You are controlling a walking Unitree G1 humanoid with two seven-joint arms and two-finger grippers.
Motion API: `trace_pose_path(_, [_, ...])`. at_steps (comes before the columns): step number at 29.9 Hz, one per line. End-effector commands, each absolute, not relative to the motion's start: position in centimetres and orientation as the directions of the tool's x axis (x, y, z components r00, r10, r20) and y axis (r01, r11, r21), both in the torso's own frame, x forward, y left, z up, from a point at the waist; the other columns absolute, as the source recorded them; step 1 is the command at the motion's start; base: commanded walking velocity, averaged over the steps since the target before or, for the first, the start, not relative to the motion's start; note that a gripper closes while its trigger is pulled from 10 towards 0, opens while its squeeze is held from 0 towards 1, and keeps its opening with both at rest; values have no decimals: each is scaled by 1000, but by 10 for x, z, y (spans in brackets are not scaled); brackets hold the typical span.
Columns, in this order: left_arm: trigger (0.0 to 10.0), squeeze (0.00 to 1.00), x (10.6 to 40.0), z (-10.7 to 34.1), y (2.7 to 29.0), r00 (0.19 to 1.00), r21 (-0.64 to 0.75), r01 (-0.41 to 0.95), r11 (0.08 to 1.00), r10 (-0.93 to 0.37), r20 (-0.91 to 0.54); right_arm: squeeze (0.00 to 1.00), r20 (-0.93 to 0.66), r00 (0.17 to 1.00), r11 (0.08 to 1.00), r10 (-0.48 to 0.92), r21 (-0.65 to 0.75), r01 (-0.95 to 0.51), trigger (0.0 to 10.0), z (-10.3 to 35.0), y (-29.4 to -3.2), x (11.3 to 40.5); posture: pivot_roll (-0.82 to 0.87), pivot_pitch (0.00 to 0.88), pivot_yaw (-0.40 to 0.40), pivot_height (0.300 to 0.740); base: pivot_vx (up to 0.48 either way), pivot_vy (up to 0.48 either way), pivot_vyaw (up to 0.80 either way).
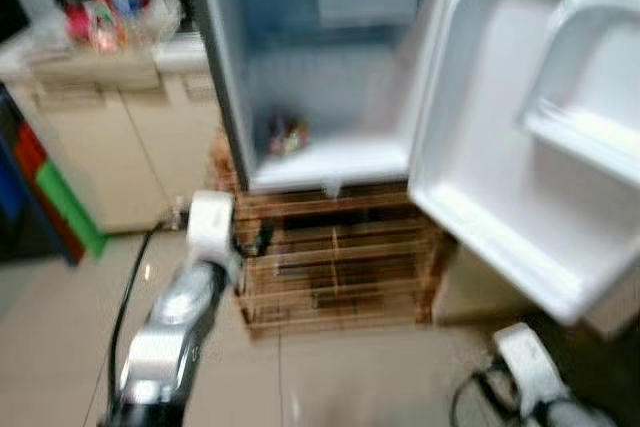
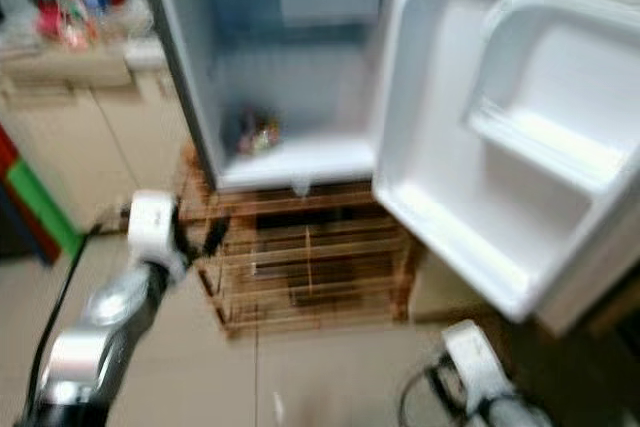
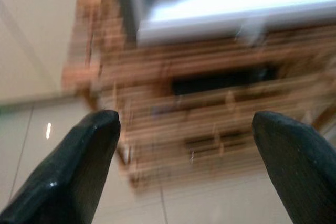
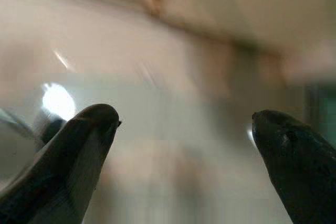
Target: Restocking fridge
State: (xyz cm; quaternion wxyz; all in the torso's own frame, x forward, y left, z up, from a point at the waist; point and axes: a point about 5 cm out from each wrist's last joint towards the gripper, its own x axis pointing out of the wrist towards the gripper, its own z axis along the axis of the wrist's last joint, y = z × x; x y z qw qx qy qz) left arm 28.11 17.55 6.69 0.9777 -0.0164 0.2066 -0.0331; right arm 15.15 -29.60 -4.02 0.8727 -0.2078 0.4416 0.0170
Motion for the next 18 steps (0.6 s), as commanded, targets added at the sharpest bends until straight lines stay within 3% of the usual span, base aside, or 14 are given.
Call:
trace_pose_path(1, [10000, 0, 290, 77, 180, 931, -57, 48, 997, -65, -359, 0, -771, 599, 901, -215, -393, -182, 10000, -43, -299, 155, -229, 0, 64, 740, 0, 0, 0])
trace_pose_path(3, [10000, 0, 296, 81, 181, 935, -55, 75, 996, -89, -344, 0, -773, 529, 870, -350, -478, -124, 10000, -49, -321, 142, -232, 0, 63, 740, 0, 0, 0])
trace_pose_path(4, [10000, 0, 296, 81, 181, 935, -55, 75, 996, -89, -344, 0, -773, 529, 870, -350, -478, -124, 10000, -49, -321, 142, -232, 0, 63, 740, 0, 0, 0])
trace_pose_path(7, [10000, 0, 293, 65, 173, 871, -77, 160, 984, -178, -459, 0, -687, 478, 779, -547, -627, -9, 10000, -34, -359, 136, -237, 0, 58, 740, 0, 0, 0])
trace_pose_path(9, [10000, 0, 290, 58, 171, 847, -85, 174, 981, -193, -495, 0, -659, 474, 756, -584, -654, 22, 10000, -29, -367, 138, -239, 0, 58, 740, 0, 0, 0])
trace_pose_path(12, [10000, 0, 275, 37, 161, 758, -118, 241, 963, -263, -597, 0, -534, 443, 644, -720, -752, 140, 10000, 5, -411, 135, -247, 0, 57, 740, 0, 0, 0])
trace_pose_path(18, [10000, 0, 271, 30, 159, 735, -119, 260, 958, -276, -619, 0, -378, 447, 536, -811, -786, 308, 10000, 40, -437, 147, -248, 0, 58, 740, 0, 0, 0])
